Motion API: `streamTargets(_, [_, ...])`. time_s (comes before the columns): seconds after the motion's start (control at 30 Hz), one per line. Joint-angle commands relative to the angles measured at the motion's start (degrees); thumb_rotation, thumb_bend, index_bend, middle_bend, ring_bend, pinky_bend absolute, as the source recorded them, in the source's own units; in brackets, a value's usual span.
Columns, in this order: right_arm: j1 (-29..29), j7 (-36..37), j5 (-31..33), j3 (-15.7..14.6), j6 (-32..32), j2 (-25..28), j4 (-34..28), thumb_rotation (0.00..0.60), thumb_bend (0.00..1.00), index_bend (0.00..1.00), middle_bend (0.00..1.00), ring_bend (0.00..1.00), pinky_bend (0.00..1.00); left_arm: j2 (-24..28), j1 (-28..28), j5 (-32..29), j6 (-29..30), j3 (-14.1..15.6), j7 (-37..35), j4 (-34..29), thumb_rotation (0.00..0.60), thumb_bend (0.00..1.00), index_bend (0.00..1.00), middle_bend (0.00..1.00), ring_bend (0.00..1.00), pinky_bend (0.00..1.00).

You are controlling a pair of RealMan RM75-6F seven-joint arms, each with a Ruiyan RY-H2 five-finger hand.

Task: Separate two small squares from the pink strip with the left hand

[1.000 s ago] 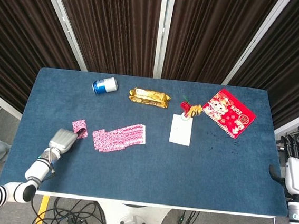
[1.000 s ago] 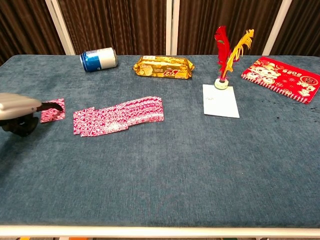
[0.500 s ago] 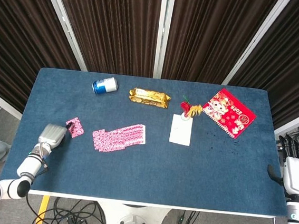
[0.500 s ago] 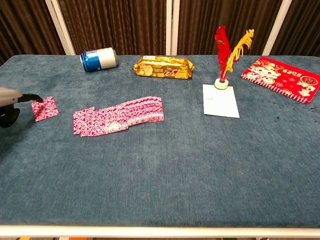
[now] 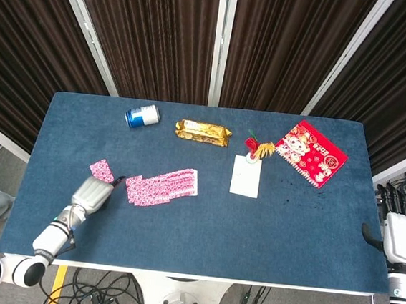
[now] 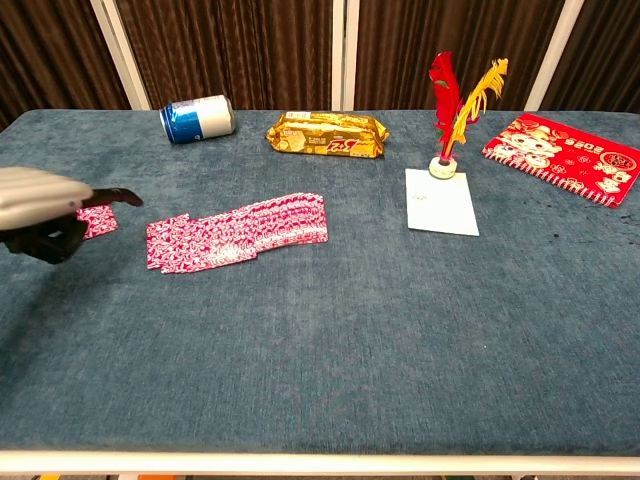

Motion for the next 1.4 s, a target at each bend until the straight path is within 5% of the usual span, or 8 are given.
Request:
streamTargets(0.03, [-0.1, 0.1, 0.1, 0.0, 0.0, -0.1, 0.2, 0.6, 0.27, 0.0, 0.0, 0.0, 0.0, -1.8, 0.3, 3.6, 1.0, 1.4, -0.7, -0.8, 0.6, 0.82, 0.07, 0.93, 0.91, 0.9])
streamTargets(0.73, [-0.1, 1.8, 0.9, 0.0, -0.9, -0.3, 2.0, 0.6, 0.27, 0.0, 0.0, 0.0, 0.0, -7.1, -3.3, -4.8, -4.6, -0.4, 4.8, 6.2, 0.6, 0.82, 0.07, 0.92, 0.91, 0.9])
streamTargets(1.4, [-0.2, 2.0, 0.0, -0.2, -0.8, -0.6, 2.1, 0.6, 0.27, 0.0, 0.0, 0.0, 0.0, -2.0, -0.3, -7.7, 0.2, 3.9, 7.8, -3.4, 0.6, 0.82, 0.07, 0.92, 0.91, 0.9])
